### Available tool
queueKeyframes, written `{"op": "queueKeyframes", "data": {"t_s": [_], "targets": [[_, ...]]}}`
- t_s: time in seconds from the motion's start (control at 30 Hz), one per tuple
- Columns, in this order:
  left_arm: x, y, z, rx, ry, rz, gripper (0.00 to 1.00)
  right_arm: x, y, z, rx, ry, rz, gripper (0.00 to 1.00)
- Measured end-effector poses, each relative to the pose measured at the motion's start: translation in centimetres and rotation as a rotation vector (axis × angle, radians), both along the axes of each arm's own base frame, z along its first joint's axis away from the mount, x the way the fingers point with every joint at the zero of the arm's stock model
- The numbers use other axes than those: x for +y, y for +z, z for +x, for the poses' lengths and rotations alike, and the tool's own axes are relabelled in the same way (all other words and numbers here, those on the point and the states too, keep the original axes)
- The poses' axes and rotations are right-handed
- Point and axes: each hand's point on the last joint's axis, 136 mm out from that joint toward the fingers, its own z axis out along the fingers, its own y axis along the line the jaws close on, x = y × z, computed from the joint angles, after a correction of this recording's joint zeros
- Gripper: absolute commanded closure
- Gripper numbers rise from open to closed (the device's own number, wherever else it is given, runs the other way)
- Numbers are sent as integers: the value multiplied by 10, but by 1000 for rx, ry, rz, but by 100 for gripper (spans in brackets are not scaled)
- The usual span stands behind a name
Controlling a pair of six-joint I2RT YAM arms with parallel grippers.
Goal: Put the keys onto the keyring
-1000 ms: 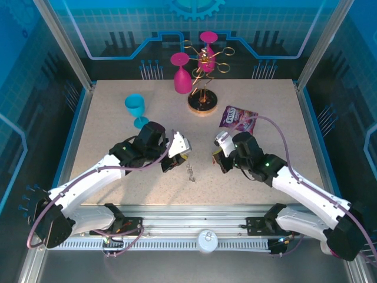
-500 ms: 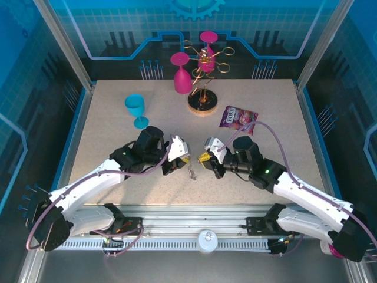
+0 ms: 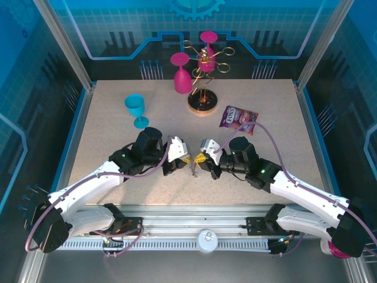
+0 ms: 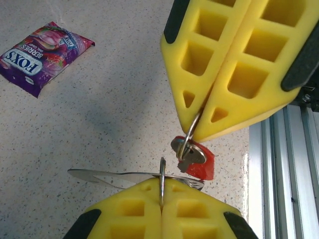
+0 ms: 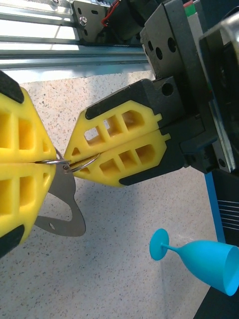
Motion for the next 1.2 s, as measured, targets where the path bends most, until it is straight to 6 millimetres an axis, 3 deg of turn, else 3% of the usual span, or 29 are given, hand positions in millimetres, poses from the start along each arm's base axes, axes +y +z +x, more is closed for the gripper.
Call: {"op": "queueKeyframes", "data": {"t_s": [1.2], "targets": [[1,0,2,-7,9,2,100,7,-6,11,19,-54,1,100]]}}
